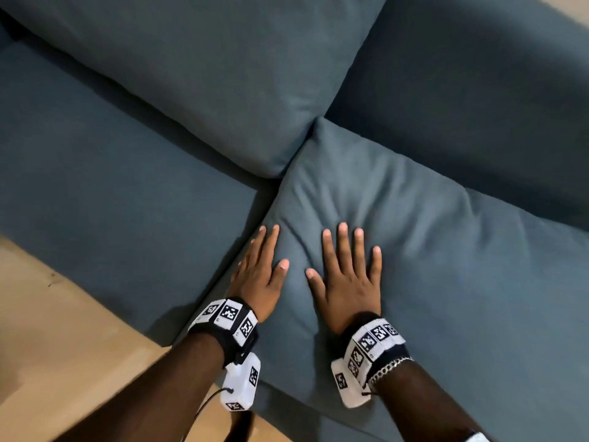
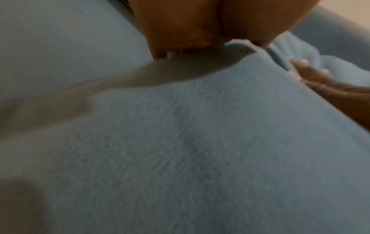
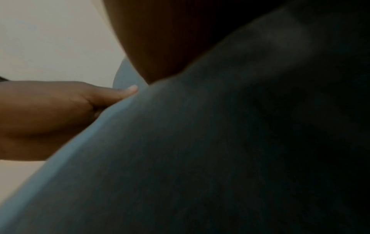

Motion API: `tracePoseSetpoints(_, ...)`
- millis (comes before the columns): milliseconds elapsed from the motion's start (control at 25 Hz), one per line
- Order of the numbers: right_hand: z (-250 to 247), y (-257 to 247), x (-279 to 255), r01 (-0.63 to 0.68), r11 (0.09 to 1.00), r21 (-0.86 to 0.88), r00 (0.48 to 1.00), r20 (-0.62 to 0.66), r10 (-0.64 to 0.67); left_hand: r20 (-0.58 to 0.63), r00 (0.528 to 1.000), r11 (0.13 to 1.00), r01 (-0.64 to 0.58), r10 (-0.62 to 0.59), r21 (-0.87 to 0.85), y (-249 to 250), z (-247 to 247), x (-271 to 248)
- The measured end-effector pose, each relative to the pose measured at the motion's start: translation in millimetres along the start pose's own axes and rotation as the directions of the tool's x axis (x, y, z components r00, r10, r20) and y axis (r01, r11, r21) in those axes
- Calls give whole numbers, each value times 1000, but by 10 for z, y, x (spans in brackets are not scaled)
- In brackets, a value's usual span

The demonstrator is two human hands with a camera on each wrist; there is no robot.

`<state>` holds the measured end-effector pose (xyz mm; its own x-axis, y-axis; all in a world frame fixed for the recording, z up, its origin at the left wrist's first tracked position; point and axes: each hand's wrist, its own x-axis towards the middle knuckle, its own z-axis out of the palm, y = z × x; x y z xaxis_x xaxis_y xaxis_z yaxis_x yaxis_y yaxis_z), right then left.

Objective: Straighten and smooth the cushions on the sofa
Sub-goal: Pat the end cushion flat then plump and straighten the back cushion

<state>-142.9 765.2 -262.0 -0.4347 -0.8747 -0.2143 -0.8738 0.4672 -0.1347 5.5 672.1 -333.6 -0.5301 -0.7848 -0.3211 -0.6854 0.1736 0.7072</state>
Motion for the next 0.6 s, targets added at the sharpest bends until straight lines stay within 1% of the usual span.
tracePoseSetpoints(40,-52,-22,-36,-30,1000,4,994,105,29,10,1000,1000,-9,9,-29,-41,-17,-6)
tracePoseSetpoints(80,-241,-80,-57,-29,991,133,996,82,19,20,1000,998,-19,20,-65,-94,-45,24)
tracePoseSetpoints(120,-486,-173,-137,27,954,299,999,-41,-15,19,999,993,-33,36,-114,-167,-69,15)
tracePoseSetpoints(160,-762,-261,-250,148,880,452,969,-244,-37,10,998,984,-56,59,-167,-234,-81,27)
tracePoseSetpoints(200,-868,-309,-365,241,837,491,888,-459,14,-1,998,973,-59,60,-221,-290,-62,26)
tracePoseSetpoints(240,-806,-293,-422,253,857,450,828,-558,49,-3,999,964,-39,39,-263,-321,-52,32)
tracePoseSetpoints(280,-622,-249,-402,216,910,354,848,-531,5,4,1000,955,-8,9,-296,-357,-32,45)
tracePoseSetpoints(320,-349,-220,-352,163,974,157,911,-402,-87,19,1000,953,26,-22,-303,-388,-18,56)
tracePoseSetpoints(360,-87,-183,-340,108,993,51,981,-169,-98,32,999,956,47,-40,-289,-412,-3,45)
tracePoseSetpoints(400,114,-150,-307,38,998,55,999,-37,-36,33,998,959,60,-52,-276,-388,-13,4)
tracePoseSetpoints(440,132,-212,-281,-6,998,70,1000,20,4,32,997,958,72,-65,-279,-393,-11,-15)
tracePoseSetpoints(480,66,-308,-247,-5,981,195,1000,1,5,47,996,951,89,-78,-296,-402,-42,-36)
tracePoseSetpoints(520,-100,-449,-285,69,939,336,991,-133,-25,70,990,933,135,-118,-334,-510,-70,-107)
tracePoseSetpoints(560,-267,-580,-356,169,899,403,954,-298,-46,98,982,910,188,-163,-370,-576,-99,-172)
tracePoseSetpoints(600,-281,-640,-448,230,889,396,908,-415,-50,128,964,880,265,-234,-394,-663,-114,-234)
